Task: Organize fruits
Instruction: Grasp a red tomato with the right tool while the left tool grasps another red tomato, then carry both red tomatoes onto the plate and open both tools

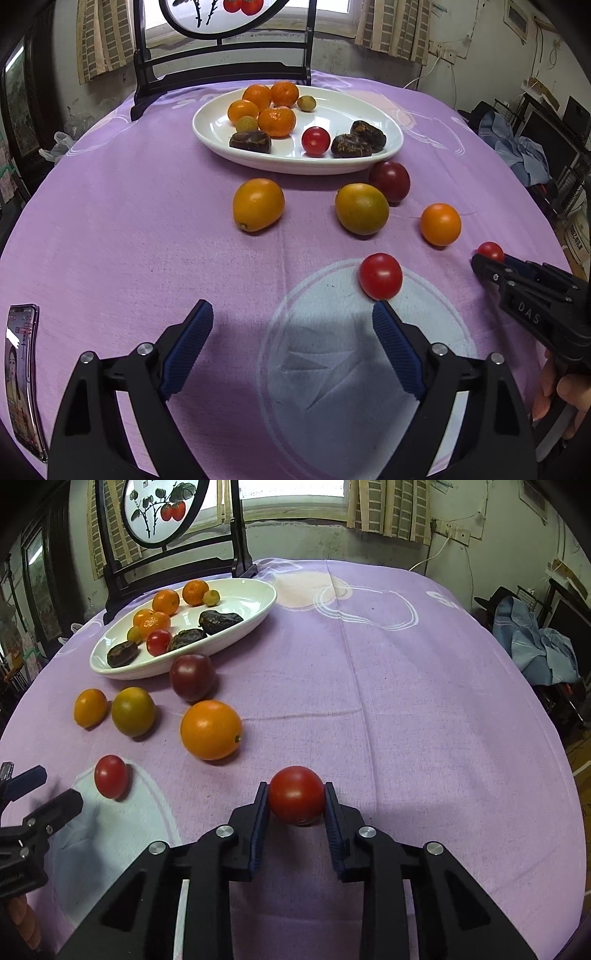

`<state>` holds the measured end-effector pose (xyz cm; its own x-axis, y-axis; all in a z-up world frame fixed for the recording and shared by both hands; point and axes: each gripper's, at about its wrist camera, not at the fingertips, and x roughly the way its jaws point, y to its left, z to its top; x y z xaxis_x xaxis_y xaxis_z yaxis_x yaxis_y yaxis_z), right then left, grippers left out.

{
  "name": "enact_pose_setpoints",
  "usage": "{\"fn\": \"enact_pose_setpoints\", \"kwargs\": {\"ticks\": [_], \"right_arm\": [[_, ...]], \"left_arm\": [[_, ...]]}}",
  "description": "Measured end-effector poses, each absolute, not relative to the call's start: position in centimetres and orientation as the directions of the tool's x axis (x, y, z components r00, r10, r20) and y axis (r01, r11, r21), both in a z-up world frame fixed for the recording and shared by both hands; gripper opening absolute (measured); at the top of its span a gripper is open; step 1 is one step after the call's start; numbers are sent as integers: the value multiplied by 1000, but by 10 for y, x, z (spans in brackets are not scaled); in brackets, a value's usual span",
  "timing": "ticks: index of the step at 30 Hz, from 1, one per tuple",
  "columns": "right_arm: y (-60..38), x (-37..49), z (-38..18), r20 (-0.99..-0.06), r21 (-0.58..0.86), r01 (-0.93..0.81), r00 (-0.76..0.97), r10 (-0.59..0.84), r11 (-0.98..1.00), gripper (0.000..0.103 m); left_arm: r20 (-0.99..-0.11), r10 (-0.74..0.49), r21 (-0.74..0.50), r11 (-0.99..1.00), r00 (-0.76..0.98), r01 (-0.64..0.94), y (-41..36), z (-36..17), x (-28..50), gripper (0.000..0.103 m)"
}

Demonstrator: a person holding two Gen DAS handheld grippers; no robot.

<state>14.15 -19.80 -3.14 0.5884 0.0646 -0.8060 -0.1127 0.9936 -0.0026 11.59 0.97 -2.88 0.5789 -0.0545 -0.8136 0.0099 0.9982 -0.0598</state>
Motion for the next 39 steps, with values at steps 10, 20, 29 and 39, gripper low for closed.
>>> {"fn": "enact_pose_setpoints", "kwargs": {"ticks": [10, 20, 29, 39], "right_arm": [[-193, 117, -28, -800, 75, -154, 581, 152, 985, 29], [-201, 114, -30, -790, 116, -171, 582, 195, 978, 29], [-201, 108, -21, -773, 137, -205, 590, 234, 969, 29], [-200, 106, -17, -764, 140, -218, 596, 245, 966, 29]], "left_arm": [[-806, -40, -40, 999, 590, 14, 3, -32, 114, 86], [-834, -21, 0, 999, 551, 38, -20, -42, 119, 86], [-830, 27, 85, 993, 558, 78, -50, -39, 141, 63], [-835, 4, 105, 983, 551, 151, -66, -35, 134, 28]]}}
